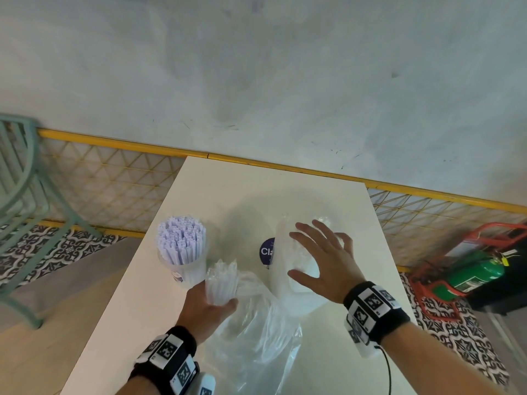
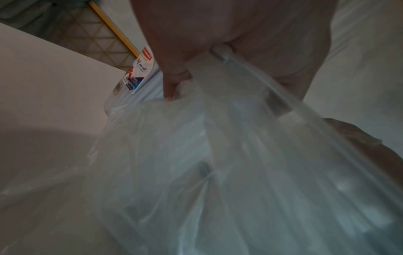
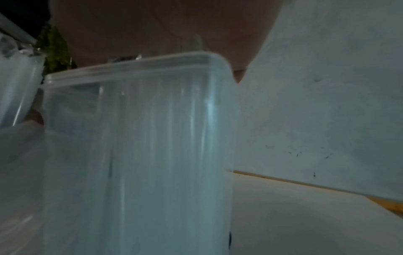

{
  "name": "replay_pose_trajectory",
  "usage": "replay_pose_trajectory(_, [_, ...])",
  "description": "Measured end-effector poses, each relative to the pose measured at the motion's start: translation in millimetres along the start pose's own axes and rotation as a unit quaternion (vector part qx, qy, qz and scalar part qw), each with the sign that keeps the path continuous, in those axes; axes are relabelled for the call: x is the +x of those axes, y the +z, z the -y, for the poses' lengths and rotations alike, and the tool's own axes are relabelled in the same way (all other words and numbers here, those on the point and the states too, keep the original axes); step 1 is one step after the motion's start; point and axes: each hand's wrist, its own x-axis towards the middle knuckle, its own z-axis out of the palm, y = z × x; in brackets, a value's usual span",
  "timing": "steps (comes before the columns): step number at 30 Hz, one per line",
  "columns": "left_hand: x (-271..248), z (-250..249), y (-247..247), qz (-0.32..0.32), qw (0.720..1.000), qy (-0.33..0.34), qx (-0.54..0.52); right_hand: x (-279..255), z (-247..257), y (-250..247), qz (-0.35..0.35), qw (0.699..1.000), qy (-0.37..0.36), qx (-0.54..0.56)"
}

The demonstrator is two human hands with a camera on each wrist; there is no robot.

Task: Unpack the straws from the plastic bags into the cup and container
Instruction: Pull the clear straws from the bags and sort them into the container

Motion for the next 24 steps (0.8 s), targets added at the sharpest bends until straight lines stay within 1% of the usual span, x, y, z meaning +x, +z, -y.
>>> replay_pose_trajectory(4, [2, 0, 1, 0.005, 1.0, -0.005, 0.002, 11, 13, 12, -0.09, 0.994, 0.066, -0.014])
replay_pose_trajectory(7, [3, -1, 1, 0.001, 1.0, 0.001, 0.0, 17, 17, 19, -0.124, 0.987, 0.102, 0.002])
replay_pose_trajectory(12, [4, -4, 3, -0.011, 1.0, -0.003, 0.007, 22, 30, 25, -0.149, 0.979, 0.137, 0.018])
replay_pose_trajectory(15, [3, -7, 3, -0.017, 1.0, 0.003, 0.005, 24, 36, 21, -0.119, 0.98, 0.156, 0.025])
replay_pose_trajectory(18, [3, -5, 0, -0.024, 1.0, 0.0, 0.0, 21, 38, 12, -0.074, 0.985, 0.155, 0.024])
replay_pose_trajectory(20, [2, -6, -3, -0.027, 1.0, 0.0, 0.002, 16, 44, -1, -0.074, 0.986, 0.146, -0.013])
replay_pose_trajectory(22, [0, -5, -4, -0.024, 1.0, 0.0, -0.003, 10, 59, -18, -0.135, 0.984, 0.112, -0.03])
replay_pose_trajectory(23, [-2, -6, -5, -0.025, 1.0, 0.003, -0.007, 8, 69, -26, -0.172, 0.982, 0.076, -0.013])
replay_pose_trajectory(24, [-4, -8, -6, -0.023, 1.0, 0.006, -0.009, 5, 81, -32, -0.191, 0.981, 0.031, 0.018])
